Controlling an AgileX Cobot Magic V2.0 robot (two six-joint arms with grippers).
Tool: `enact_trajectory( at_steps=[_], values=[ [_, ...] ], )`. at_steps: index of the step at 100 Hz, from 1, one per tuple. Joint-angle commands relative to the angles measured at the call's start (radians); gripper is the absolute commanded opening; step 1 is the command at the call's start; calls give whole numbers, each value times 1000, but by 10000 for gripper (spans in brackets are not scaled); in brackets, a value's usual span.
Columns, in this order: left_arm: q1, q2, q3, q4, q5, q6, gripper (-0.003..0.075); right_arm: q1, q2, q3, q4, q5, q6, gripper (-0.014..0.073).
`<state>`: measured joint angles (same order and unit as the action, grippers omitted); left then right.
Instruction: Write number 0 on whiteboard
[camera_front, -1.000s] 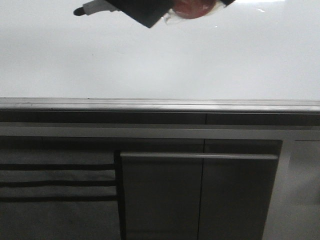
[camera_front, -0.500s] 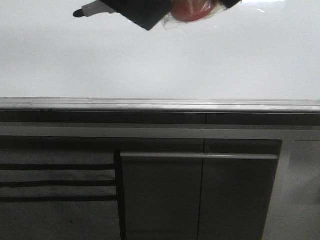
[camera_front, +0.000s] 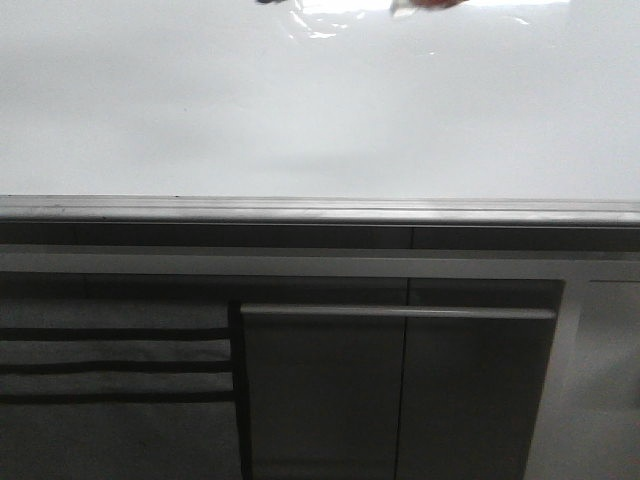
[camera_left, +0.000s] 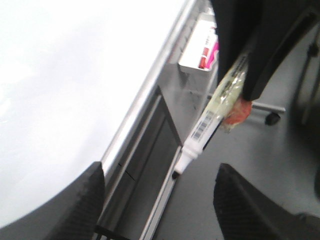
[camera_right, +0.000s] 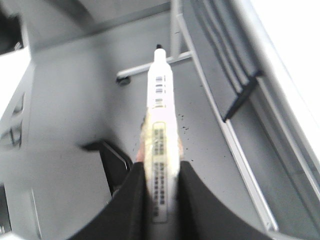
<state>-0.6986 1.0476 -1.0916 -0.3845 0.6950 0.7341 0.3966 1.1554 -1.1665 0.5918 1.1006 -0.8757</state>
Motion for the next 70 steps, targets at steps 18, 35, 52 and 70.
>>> enact_trajectory(
  at_steps=[18,35,52,70],
  values=[
    [182,-218,121,-21,-63,-232,439,-121,-147,162,38,-295,314,-47],
    [326,-373,297,-21,-163,-390,439,-155,-213,353,55,-537,427,-47],
    [415,-440,409,-38,-236,-395,439,-155,-207,436,64,-551,427,-47],
    [426,-429,421,-45,-238,-395,439,-155,-141,401,85,-578,441,-47]
  ],
)
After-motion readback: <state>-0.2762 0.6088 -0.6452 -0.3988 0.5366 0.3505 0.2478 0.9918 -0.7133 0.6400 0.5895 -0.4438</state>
